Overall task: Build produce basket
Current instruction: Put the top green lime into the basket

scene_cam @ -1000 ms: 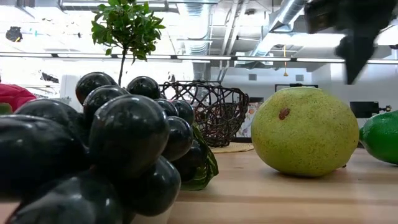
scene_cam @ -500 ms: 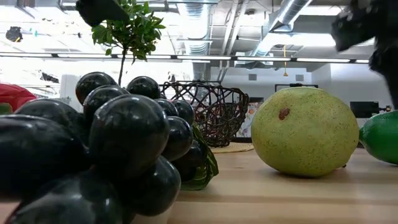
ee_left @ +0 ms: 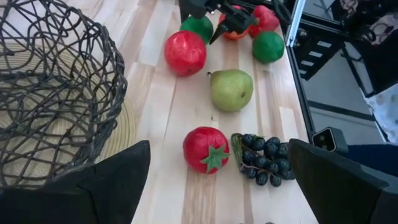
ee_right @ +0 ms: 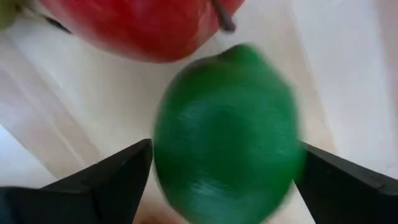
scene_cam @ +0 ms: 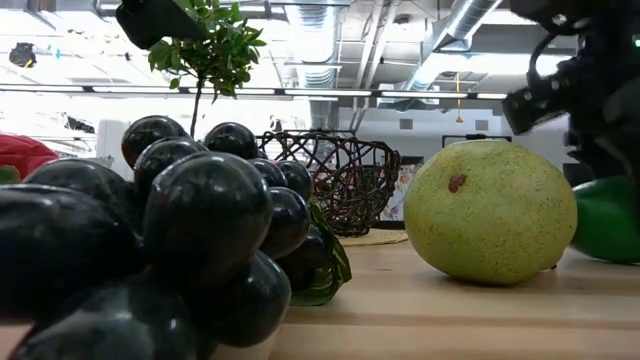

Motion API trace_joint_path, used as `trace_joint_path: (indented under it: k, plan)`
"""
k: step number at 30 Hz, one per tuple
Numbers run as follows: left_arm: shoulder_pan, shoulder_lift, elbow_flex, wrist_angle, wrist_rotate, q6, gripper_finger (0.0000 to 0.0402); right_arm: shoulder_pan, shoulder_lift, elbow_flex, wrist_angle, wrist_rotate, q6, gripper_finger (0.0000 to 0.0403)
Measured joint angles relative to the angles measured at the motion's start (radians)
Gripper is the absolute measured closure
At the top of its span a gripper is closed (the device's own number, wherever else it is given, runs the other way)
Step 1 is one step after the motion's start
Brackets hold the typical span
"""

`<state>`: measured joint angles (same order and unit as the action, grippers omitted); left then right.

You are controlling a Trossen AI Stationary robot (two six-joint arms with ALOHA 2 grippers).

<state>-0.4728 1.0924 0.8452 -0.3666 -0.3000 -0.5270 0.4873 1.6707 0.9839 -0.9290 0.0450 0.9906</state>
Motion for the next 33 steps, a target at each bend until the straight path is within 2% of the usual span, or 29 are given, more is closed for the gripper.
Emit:
trace_joint_path:
  k: [3,11,16,20,27,33]
  plan:
    - [0.000,0.000,0.000,0.002,-0.001,0.002,0.0038,0.000,0.003,0.004,0.013,0.000,0.003,0.0037]
    - [0.000,0.000,0.000,0.059,-0.029,0.062,0.0038,0.003,-0.082,0.005,0.028,0.010,0.011,0.0130]
    - [0.000,0.000,0.000,0.160,-0.020,0.134,0.0038,0.016,-0.194,0.005,0.074,0.079,0.022,0.0131]
    - [0.002,0.000,0.000,0.277,0.057,0.220,0.0038,0.025,-0.311,0.005,0.196,0.191,0.000,0.0115]
    - [0.003,0.000,0.000,0.437,0.138,0.337,0.0038,0.022,-0.476,0.005,0.521,0.382,-0.220,0.0111]
    - [0.039,0.001,0.000,0.528,0.191,0.357,0.0038,-0.008,-0.506,0.006,0.849,0.403,-0.565,0.0109]
